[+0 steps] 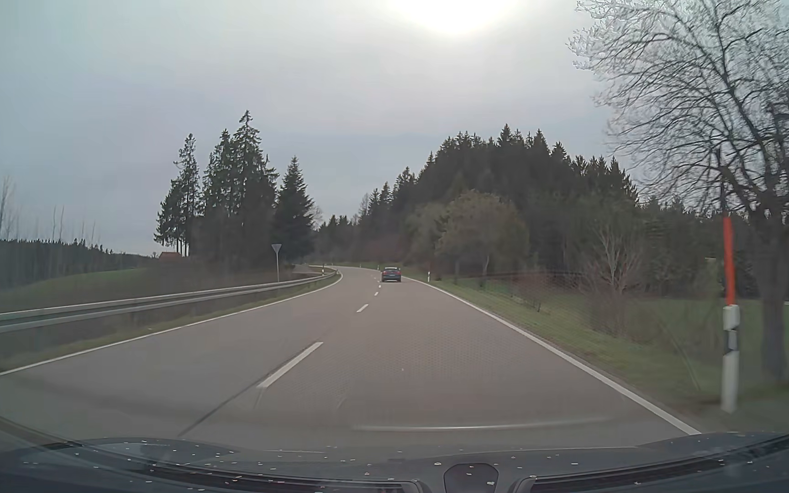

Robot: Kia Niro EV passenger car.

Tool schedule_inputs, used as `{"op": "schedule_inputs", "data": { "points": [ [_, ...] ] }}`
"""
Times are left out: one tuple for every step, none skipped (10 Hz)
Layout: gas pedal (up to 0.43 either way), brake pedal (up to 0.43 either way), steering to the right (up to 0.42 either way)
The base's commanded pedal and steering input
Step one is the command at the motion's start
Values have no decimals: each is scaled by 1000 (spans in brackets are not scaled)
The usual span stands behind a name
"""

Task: Follow the waypoints while adhering to traffic rules and regulations

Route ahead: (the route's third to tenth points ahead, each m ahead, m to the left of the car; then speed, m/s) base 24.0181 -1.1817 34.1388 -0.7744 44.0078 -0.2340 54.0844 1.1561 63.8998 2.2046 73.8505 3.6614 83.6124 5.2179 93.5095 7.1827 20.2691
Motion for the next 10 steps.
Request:
{"op": "schedule_inputs", "data": {
  "points": [
    [228, 0, -11],
    [228, 0, -11],
    [228, 0, -11],
    [228, 0, -10],
    [228, 0, -10],
    [228, 0, -10],
    [228, 0, -10],
    [228, 0, -10],
    [228, 0, -10],
    [240, 0, -10]
  ]
}}
